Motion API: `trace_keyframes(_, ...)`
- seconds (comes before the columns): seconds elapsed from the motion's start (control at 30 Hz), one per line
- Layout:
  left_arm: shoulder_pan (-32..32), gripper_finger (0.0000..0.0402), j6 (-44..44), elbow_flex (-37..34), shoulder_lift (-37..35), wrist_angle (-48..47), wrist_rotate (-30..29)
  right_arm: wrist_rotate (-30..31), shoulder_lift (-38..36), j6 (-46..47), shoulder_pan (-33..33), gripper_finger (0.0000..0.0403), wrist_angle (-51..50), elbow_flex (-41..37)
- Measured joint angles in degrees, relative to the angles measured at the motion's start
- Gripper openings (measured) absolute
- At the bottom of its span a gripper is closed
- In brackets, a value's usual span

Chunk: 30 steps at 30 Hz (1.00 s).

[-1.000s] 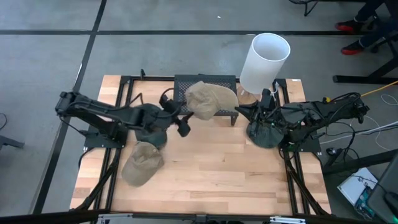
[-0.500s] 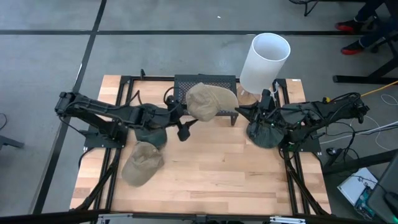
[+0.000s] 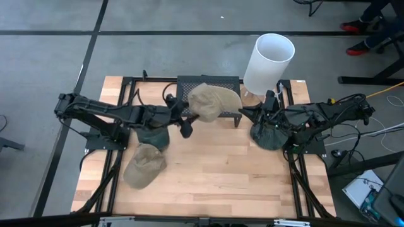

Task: Pick & Place hat
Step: Put the right brown cap on the shelf

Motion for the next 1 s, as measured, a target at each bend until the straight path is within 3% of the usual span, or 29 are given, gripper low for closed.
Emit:
trace_keyframes(0.2,2.2,0.0208,-0.7,0.0,0.0,2.2,6.2,0.0,0.8,-0.1,0.0,0.0014,0.7,0.0)
trace_keyframes(0.53,2.7,0.0016,3.6,0.0,0.0,3.0,8.5,0.0,1.0,-0.6,0.0,0.0014,1.6,0.0)
trace_keyframes(0.7,2.4,0.0005,2.8,0.0,-1.1,1.6,10.9,0.0,1.0,-5.9,0.0,0.0027,0.8,0.0)
trace_keyframes(0.93,3.8,0.0004,-3.5,0.0,-6.8,-5.5,14.0,-1.4,1.4,-10.5,-2.4,0.0079,-0.3,0.0)
trace_keyframes(1.0,5.2,0.0004,-6.6,0.0,-8.3,-8.2,18.5,-1.4,1.9,-11.4,-3.4,0.01,-0.3,0.0)
